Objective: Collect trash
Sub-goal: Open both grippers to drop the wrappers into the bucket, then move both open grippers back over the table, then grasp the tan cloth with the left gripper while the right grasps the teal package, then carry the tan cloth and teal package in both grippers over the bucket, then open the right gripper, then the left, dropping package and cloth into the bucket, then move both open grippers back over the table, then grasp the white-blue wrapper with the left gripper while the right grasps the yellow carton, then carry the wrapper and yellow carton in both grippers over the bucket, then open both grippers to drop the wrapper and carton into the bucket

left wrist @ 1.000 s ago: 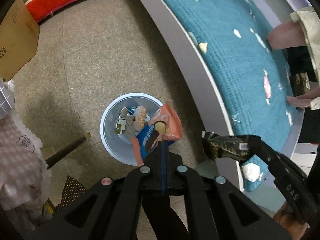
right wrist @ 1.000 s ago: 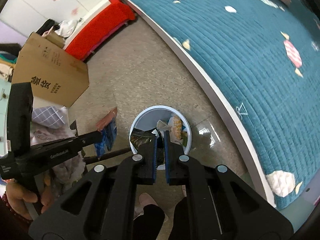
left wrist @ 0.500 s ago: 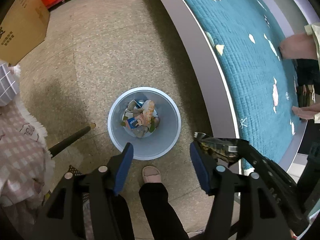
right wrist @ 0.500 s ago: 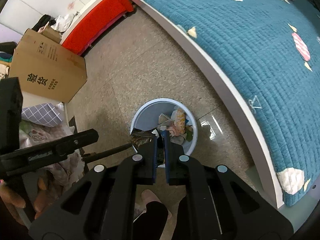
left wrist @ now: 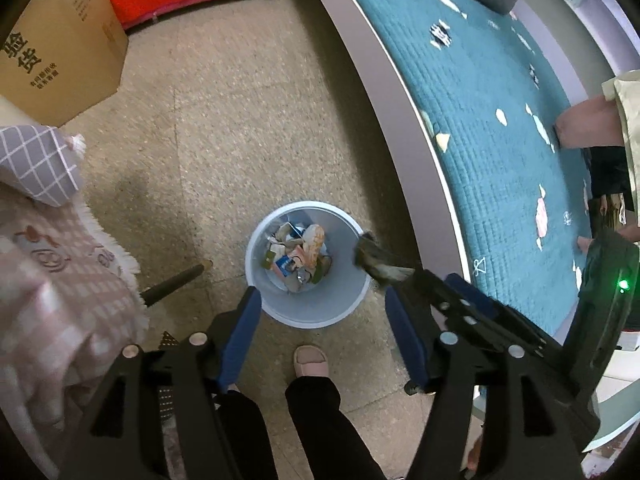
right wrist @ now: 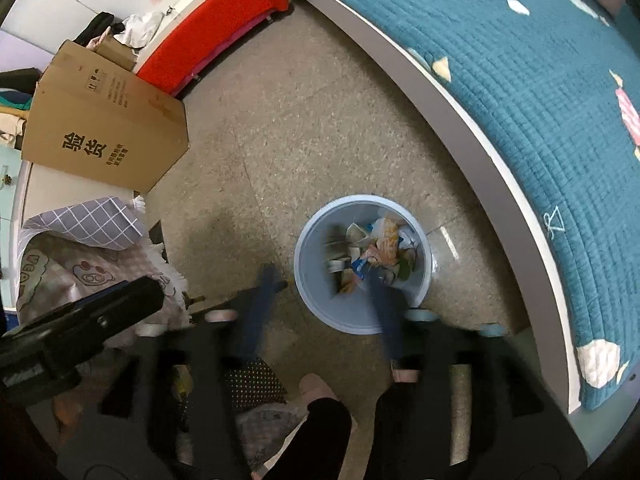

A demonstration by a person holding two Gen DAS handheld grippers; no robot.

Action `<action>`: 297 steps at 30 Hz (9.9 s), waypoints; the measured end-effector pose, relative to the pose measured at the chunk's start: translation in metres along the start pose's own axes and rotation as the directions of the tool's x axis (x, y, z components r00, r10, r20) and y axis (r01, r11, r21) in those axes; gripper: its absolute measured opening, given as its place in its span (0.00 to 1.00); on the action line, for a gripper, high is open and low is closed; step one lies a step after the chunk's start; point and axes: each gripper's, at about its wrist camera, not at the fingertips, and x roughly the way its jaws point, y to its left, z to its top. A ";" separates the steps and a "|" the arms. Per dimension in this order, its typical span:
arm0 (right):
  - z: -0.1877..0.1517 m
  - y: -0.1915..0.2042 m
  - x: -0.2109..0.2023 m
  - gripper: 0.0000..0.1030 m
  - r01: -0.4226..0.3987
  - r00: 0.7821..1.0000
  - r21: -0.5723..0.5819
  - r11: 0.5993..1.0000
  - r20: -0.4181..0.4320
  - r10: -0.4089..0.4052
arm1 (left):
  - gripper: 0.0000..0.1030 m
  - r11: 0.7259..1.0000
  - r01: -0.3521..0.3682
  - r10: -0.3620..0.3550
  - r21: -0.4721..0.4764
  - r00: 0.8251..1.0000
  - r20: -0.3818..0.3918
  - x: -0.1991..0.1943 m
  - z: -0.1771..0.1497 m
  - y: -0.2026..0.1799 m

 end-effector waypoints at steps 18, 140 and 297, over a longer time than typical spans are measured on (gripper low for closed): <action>-0.013 0.154 -0.104 0.51 -0.118 0.982 -0.244 0.963 0.113 0.149 | 0.62 0.997 0.010 0.013 -0.080 0.956 0.292 -0.174 -0.037 0.084; 0.020 -0.013 -0.070 0.64 -0.130 0.990 -0.044 0.991 0.056 0.132 | 0.02 0.997 0.081 -0.079 0.020 0.996 -0.051 -0.025 0.006 -0.035; 0.009 0.053 -0.091 0.57 -0.098 0.995 -0.114 0.989 0.015 0.100 | 0.05 0.991 0.097 -0.098 0.097 0.995 0.004 -0.070 0.004 -0.001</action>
